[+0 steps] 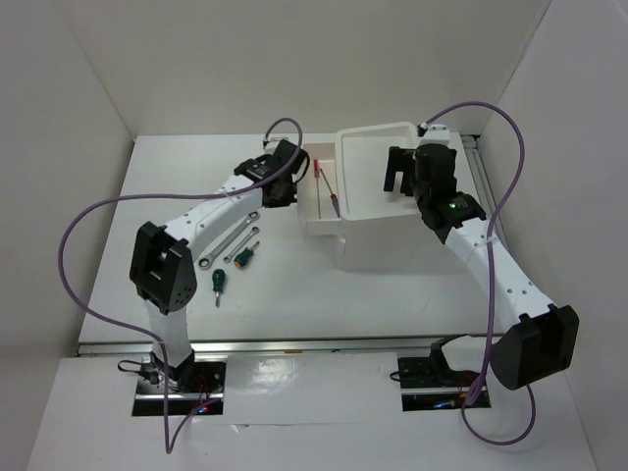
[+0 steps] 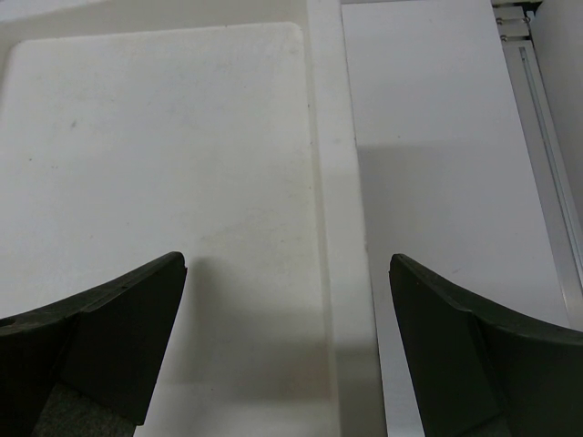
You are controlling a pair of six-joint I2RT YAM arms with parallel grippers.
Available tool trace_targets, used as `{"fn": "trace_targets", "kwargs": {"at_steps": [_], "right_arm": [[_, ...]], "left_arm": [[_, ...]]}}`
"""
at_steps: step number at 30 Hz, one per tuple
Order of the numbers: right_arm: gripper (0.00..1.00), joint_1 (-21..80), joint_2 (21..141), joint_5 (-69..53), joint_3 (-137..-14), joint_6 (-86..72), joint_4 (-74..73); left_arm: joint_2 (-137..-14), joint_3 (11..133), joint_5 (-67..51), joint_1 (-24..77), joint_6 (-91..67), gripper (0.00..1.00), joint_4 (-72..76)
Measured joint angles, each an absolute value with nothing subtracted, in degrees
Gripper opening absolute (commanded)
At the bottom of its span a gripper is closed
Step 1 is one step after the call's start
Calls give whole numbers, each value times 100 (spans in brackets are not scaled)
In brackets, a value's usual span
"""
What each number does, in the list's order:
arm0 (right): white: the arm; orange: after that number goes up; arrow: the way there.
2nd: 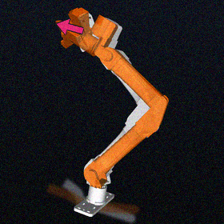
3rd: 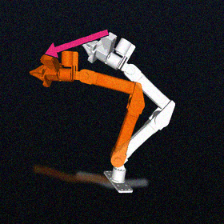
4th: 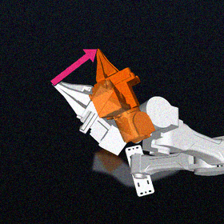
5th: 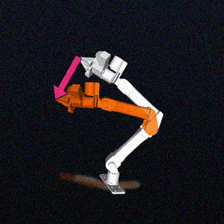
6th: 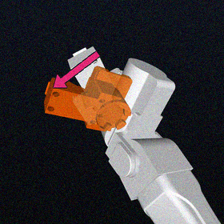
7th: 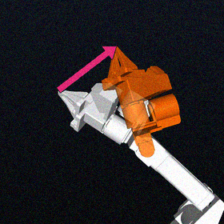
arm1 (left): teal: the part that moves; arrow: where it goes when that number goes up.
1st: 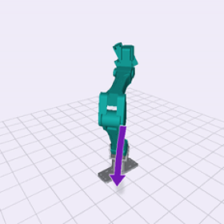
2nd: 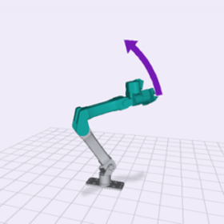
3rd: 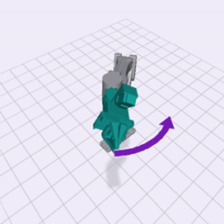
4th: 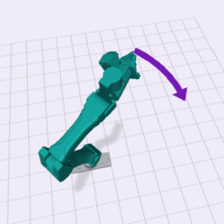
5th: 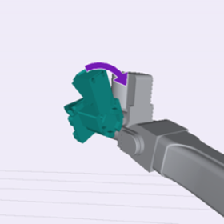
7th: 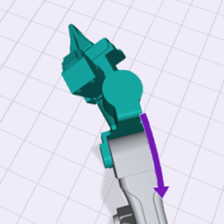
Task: Sort the tools into containers
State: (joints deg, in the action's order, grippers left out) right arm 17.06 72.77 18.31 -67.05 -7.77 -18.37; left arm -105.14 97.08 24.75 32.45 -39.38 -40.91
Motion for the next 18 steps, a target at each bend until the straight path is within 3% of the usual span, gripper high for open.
{"fn": "trace_targets", "kwargs": {"at_steps": [6, 18], "right_arm": [[100, 1772, 7277, 1935, -6694, -749, -1822], [100, 1824, 7288, 2058, -6681, -648, -1806]], "left_arm": [[-10884, 10147, 2484, 3509, -3380, 6, -4025], [-10910, 10344, 1435, 3743, -2976, 10, -2672]]}}
